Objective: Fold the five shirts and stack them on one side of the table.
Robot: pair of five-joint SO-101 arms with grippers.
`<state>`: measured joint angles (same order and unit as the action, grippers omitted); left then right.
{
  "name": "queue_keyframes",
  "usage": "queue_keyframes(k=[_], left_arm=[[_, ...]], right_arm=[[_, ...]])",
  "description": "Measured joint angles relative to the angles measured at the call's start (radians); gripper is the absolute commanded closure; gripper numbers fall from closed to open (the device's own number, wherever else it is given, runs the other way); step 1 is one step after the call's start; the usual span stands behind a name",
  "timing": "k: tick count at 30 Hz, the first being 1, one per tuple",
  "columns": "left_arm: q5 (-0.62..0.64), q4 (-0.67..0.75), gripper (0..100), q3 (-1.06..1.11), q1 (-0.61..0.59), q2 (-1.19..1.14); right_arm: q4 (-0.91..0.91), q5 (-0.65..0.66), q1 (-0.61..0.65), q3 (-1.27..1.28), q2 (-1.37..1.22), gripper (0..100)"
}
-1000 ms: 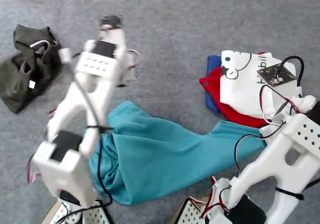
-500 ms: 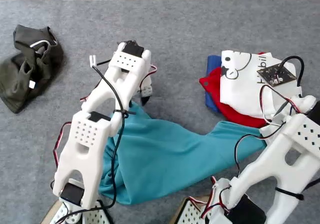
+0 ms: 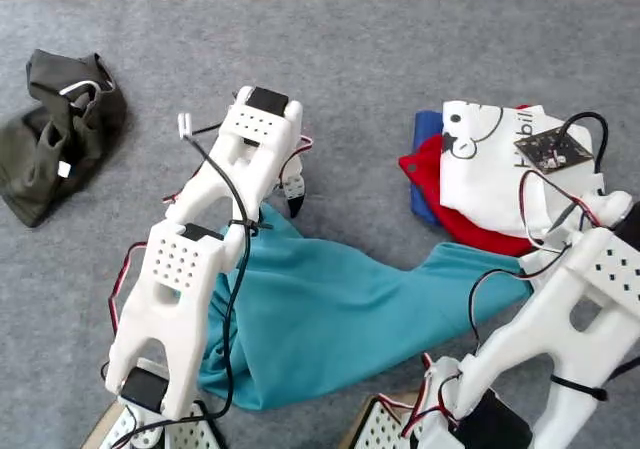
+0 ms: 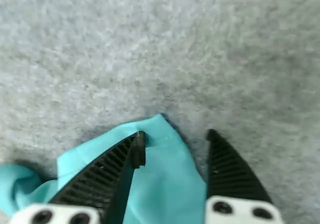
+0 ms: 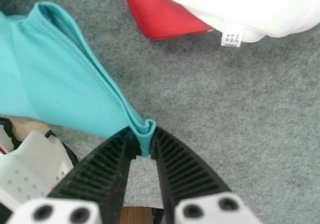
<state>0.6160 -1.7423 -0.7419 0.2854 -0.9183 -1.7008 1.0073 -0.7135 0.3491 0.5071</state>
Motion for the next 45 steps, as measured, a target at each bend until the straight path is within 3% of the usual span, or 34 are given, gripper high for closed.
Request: queue_keyframes(k=[9, 14, 17, 22, 29, 32, 36, 42, 45], left_arm=[[-0.044, -0.009, 97, -0.161, -0.06, -0.046], [-0.152, -0.008, 97, -0.362, -0.092, 0.054], [-0.238, -0.012, 97, -0.496, -0.089, 0.189], [-0.264, -0.014, 97, -0.605, -0.097, 0.465], [-0.264, -0.014, 97, -0.614, -0.321, 0.798], [-0.264, -0.014, 97, -0.485, -0.436, 0.934], [-0.264, -0.014, 97, -0.138, -0.543, 1.088], [-0.333, 0.035, 97, 0.523, -0.681, 1.373], [-0.391, 0.107, 97, 0.657, -0.747, 1.559]], right_arm=[[0.0, -0.005, 0.009, -0.002, 0.0, 98.4], [0.0, -0.129, 0.097, -0.109, 0.017, 98.4], [0.0, -0.236, 0.195, -0.216, 0.041, 98.4], [0.092, -0.489, 0.322, -0.399, 0.051, 98.4], [0.238, -0.891, 0.348, -0.681, 0.052, 98.5], [0.236, -0.956, 0.385, -0.738, 0.066, 98.5], [0.143, -0.961, 0.491, -0.749, 0.071, 98.5], [-0.031, -0.848, 0.649, -0.753, 0.071, 98.5], [-0.034, -0.841, 0.666, -0.79, 0.071, 98.5]])
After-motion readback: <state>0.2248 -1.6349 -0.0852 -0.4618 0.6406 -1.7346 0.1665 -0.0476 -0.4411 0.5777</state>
